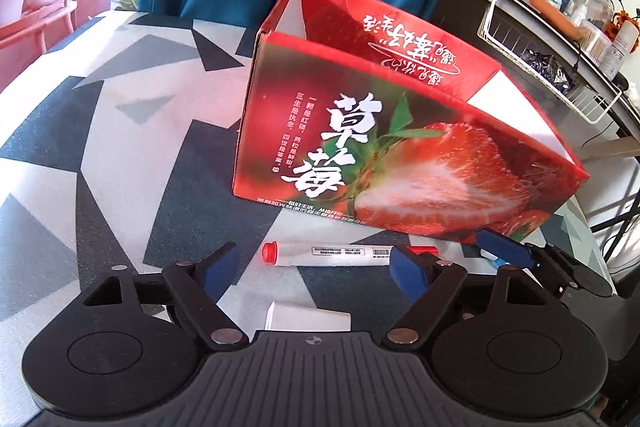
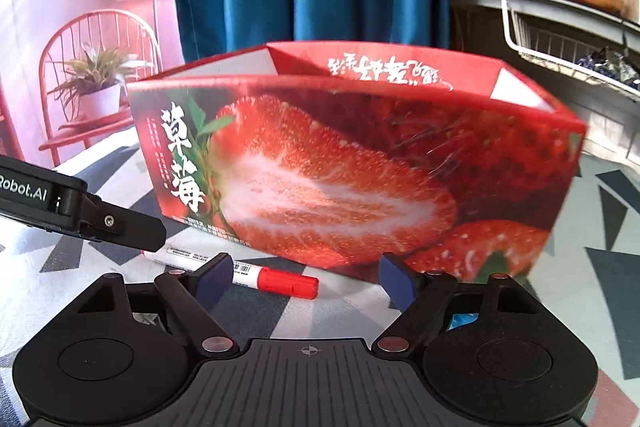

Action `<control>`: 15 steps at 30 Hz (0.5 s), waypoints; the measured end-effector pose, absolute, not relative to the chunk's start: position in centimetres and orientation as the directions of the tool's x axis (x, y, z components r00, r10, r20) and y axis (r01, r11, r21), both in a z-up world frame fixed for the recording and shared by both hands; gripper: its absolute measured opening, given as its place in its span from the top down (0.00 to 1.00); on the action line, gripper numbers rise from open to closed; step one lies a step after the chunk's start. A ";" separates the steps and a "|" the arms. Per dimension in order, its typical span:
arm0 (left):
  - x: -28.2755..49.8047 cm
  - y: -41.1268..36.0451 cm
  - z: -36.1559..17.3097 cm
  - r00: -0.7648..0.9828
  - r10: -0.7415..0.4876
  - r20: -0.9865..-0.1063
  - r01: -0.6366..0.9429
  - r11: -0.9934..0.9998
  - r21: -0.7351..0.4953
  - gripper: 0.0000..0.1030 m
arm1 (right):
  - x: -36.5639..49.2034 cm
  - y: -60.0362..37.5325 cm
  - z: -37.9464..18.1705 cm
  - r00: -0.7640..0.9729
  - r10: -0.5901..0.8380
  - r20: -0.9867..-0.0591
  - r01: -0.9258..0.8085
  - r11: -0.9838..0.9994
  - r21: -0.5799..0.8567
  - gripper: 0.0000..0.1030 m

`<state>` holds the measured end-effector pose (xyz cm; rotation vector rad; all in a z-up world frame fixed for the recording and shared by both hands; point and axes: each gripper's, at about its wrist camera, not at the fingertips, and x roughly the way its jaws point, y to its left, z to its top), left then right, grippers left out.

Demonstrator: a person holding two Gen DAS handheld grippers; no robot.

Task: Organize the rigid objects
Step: 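Lower both grippers around the red-capped white marker on the table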

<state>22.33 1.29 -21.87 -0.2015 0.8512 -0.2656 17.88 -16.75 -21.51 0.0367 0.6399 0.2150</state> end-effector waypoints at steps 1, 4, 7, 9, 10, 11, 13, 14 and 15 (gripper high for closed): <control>22.4 1.3 -22.0 0.628 -0.313 -0.713 0.150 0.947 -0.283 0.22 | 18.2 -16.6 -21.7 0.778 0.212 -0.592 -0.188 0.977 0.102 0.27; 22.7 1.5 -22.4 0.624 -0.324 -0.711 0.150 0.943 -0.299 0.26 | 18.4 -16.5 -22.6 0.767 0.212 -0.606 -0.187 0.977 0.105 0.27; 22.8 1.6 -22.6 0.629 -0.329 -0.704 0.150 0.940 -0.305 0.28 | 18.6 -16.5 -23.1 0.756 0.203 -0.622 -0.181 0.978 0.099 0.35; 22.8 1.5 -22.7 0.633 -0.325 -0.703 0.150 0.942 -0.300 0.28 | 18.6 -16.4 -23.2 0.753 0.209 -0.624 -0.189 0.977 0.098 0.35; 22.8 1.4 -22.8 0.634 -0.324 -0.703 0.151 0.942 -0.298 0.28 | 18.7 -16.4 -23.2 0.748 0.215 -0.628 -0.196 0.975 0.099 0.35; 22.8 1.4 -22.9 0.634 -0.323 -0.703 0.151 0.943 -0.297 0.28 | 18.8 -16.3 -23.2 0.746 0.220 -0.629 -0.205 0.974 0.098 0.35; 22.9 1.5 -23.3 0.628 -0.324 -0.707 0.149 0.943 -0.298 0.28 | 18.9 -16.0 -23.3 0.739 0.224 -0.636 -0.217 0.972 0.090 0.35; 22.9 1.5 -23.4 0.625 -0.325 -0.710 0.148 0.942 -0.301 0.29 | 19.0 -16.0 -23.4 0.735 0.223 -0.640 -0.220 0.972 0.086 0.36; 23.0 1.5 -23.5 0.623 -0.326 -0.711 0.148 0.942 -0.303 0.30 | 19.1 -15.9 -23.5 0.732 0.220 -0.645 -0.220 0.972 0.082 0.36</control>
